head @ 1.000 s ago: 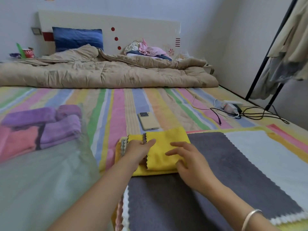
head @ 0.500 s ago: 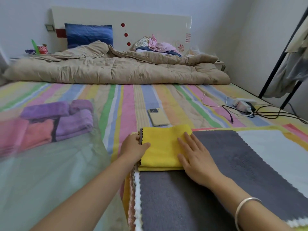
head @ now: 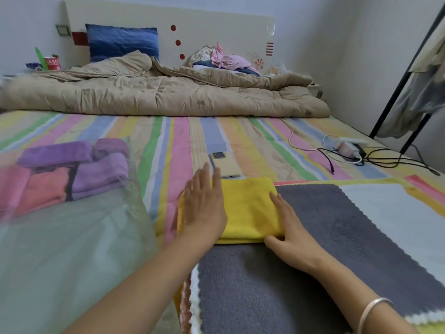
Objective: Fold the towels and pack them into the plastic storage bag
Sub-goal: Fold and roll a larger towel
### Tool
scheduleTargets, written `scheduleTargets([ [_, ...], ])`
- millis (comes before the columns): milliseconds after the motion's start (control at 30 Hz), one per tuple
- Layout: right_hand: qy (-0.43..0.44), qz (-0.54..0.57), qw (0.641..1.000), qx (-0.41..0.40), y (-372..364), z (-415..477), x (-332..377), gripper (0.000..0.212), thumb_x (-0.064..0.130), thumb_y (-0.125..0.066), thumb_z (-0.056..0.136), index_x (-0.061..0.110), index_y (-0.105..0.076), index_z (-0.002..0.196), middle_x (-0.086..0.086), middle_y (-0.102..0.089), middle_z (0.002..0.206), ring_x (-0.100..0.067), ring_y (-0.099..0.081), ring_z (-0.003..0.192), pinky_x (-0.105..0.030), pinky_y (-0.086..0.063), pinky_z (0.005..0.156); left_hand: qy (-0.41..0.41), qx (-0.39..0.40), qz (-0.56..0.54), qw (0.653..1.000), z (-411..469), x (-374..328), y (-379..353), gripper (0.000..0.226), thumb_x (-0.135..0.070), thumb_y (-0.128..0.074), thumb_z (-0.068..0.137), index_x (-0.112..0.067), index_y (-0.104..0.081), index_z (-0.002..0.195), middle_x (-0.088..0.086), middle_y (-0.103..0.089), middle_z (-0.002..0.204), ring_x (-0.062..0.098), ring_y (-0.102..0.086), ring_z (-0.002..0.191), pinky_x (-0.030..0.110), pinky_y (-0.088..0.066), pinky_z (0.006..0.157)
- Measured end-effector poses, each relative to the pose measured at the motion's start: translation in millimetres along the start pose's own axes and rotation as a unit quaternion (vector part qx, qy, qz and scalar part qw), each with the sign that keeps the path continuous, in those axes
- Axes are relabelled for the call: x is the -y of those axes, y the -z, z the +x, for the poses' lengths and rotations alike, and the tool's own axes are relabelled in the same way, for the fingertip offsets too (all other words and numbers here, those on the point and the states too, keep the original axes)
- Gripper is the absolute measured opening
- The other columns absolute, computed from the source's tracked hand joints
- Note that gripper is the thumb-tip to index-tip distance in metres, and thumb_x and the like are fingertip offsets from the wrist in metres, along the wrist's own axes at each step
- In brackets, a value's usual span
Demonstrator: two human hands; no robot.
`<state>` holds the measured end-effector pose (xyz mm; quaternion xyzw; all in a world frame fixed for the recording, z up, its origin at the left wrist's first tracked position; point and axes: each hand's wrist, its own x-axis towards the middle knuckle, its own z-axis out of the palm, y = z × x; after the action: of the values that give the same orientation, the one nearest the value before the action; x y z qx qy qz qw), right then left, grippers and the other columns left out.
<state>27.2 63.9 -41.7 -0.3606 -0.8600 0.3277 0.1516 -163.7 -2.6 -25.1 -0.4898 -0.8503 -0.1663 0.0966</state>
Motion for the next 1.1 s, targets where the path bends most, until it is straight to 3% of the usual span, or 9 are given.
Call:
scheduleTargets([
  [133, -0.041, 0.074, 0.992, -0.093, -2, -1, -13, 0.089, 0.015, -0.060, 0.081, 0.032, -0.010, 0.153, 0.010, -0.020, 0.157, -0.007, -0.031, 0.139, -0.024, -0.032, 0.105, -0.155, 0.098, -0.001, 0.983, 4, -12, -22, 0.062, -0.037, -0.028, 0.102, -0.021, -0.001, 0.155, 0.003, 0.009, 0.163, 0.018, 0.009, 0.149, 0.044, 0.004, 0.121],
  [267, -0.080, 0.172, 0.972, -0.140, -8, -1, -18, 0.077, -0.001, -0.052, 0.087, 0.031, -0.023, 0.150, 0.001, -0.039, 0.150, -0.011, -0.047, 0.130, -0.037, -0.041, 0.107, -0.142, 0.160, 0.020, 0.977, -4, -11, -46, 0.073, -0.055, 0.005, 0.087, -0.025, 0.008, 0.154, 0.004, 0.013, 0.162, 0.020, 0.015, 0.148, 0.047, 0.009, 0.119],
  [367, -0.079, 0.151, 0.974, -0.152, -18, -5, -16, 0.076, -0.005, -0.052, 0.082, 0.026, -0.029, 0.148, 0.003, -0.044, 0.145, -0.012, -0.047, 0.129, -0.036, -0.039, 0.109, -0.139, 0.153, 0.007, 0.978, -3, -9, -50, 0.073, -0.056, 0.003, 0.086, -0.027, 0.010, 0.154, 0.004, 0.013, 0.162, 0.020, 0.016, 0.148, 0.047, 0.011, 0.119],
  [533, -0.143, 0.023, 0.958, -0.246, -28, 1, -2, 0.052, 0.028, -0.060, 0.084, 0.023, -0.050, 0.134, 0.003, -0.055, 0.132, -0.022, -0.041, 0.129, -0.042, -0.033, 0.105, -0.132, 0.145, -0.001, 0.981, -5, -10, -50, 0.077, -0.059, 0.011, 0.082, -0.030, 0.010, 0.153, 0.005, 0.011, 0.162, 0.020, 0.014, 0.149, 0.047, 0.009, 0.119],
  [633, -0.178, 0.031, 0.960, -0.214, -27, 7, 9, 0.030, 0.052, -0.036, 0.082, 0.033, -0.059, 0.088, 0.006, -0.063, 0.107, -0.025, -0.043, 0.121, -0.045, -0.031, 0.101, -0.128, 0.152, 0.000, 0.980, -5, -10, -50, 0.074, -0.058, 0.009, 0.084, -0.032, 0.010, 0.153, 0.004, 0.011, 0.162, 0.021, 0.013, 0.149, 0.046, 0.009, 0.119],
  [733, -0.153, 0.049, 0.962, -0.223, -24, 3, 12, 0.038, 0.063, -0.024, 0.071, 0.031, -0.041, 0.060, 0.011, -0.052, 0.075, -0.027, -0.051, 0.106, -0.049, -0.036, 0.097, -0.134, 0.144, 0.005, 0.981, -6, -9, -52, 0.084, -0.061, 0.020, 0.075, -0.032, 0.010, 0.153, 0.004, 0.011, 0.162, 0.021, 0.013, 0.149, 0.046, 0.009, 0.120],
  [967, -0.176, 0.023, 0.962, -0.209, -29, 7, 21, 0.024, 0.033, -0.035, 0.085, 0.026, -0.058, 0.087, 0.000, -0.065, 0.106, -0.026, -0.047, 0.121, -0.043, -0.033, 0.103, -0.132, 0.138, 0.043, 0.981, -7, -11, -57, 0.089, -0.062, 0.020, 0.071, -0.032, 0.009, 0.153, 0.005, 0.013, 0.162, 0.022, 0.014, 0.149, 0.047, 0.009, 0.119],
  [1033, -0.129, 0.077, 0.962, -0.230, -32, 11, 26, 0.028, 0.028, -0.031, 0.077, 0.026, -0.057, 0.087, -0.001, -0.067, 0.097, -0.028, -0.057, 0.105, -0.041, -0.043, 0.088, -0.136, 0.145, 0.062, 0.978, -9, -12, -56, 0.085, -0.062, 0.017, 0.075, -0.031, 0.008, 0.154, 0.006, 0.013, 0.162, 0.023, 0.014, 0.149, 0.048, 0.009, 0.119],
  [1100, -0.048, 0.081, 0.970, -0.223, -40, 12, 32, 0.046, 0.024, -0.032, 0.078, 0.028, -0.060, 0.115, 0.002, -0.067, 0.116, -0.024, -0.057, 0.113, -0.037, -0.046, 0.092, -0.142, 0.161, 0.028, 0.976, -4, -10, -54, 0.070, -0.058, -0.003, 0.090, -0.031, -0.001, 0.155, 0.005, 0.006, 0.163, 0.023, 0.008, 0.150, 0.047, 0.006, 0.120],
])
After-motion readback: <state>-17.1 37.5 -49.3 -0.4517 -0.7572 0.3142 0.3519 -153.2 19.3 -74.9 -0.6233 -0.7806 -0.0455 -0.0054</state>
